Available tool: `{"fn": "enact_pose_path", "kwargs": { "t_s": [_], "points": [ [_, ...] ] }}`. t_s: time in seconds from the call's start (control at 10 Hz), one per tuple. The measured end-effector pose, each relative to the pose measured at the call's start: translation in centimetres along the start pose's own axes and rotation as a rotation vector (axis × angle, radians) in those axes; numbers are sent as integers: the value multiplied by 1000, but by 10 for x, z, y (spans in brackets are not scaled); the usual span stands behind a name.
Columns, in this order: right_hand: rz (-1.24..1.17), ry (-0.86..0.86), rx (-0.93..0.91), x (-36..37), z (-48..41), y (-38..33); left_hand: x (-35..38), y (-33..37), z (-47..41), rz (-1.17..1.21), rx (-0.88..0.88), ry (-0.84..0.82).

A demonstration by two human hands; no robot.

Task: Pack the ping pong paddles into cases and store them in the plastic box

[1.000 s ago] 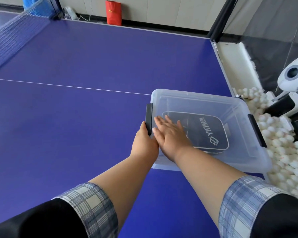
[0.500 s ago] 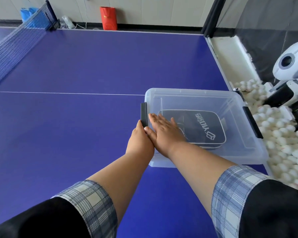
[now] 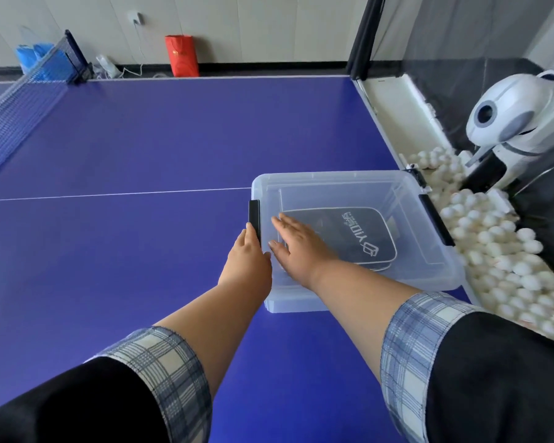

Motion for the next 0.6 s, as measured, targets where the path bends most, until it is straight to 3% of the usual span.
{"fn": "enact_pose_path", "kwargs": {
  "t_s": [0.1, 0.3, 0.4, 0.6],
  "points": [
    [74, 136, 84, -23, 29, 23, -5, -3, 7, -180, 109, -40],
    [142, 166, 284, -58, 97, 50, -25, 5, 45, -256, 216, -62],
    [127, 178, 314, -85, 119, 36, -55, 15, 71, -281, 237, -28],
    [203, 296, 205, -162, 177, -5, -129, 56, 142, -377, 244, 131]
  ]
}}
Point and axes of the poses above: each hand's wrist, its own z-axis away from the middle knuckle, its own x-axis out of the palm, y = z × x, the point moved 1 cm from there along -z, towards the middle knuckle, and after that the axes turned 13 degrees about -z, right-handed, at the moved point
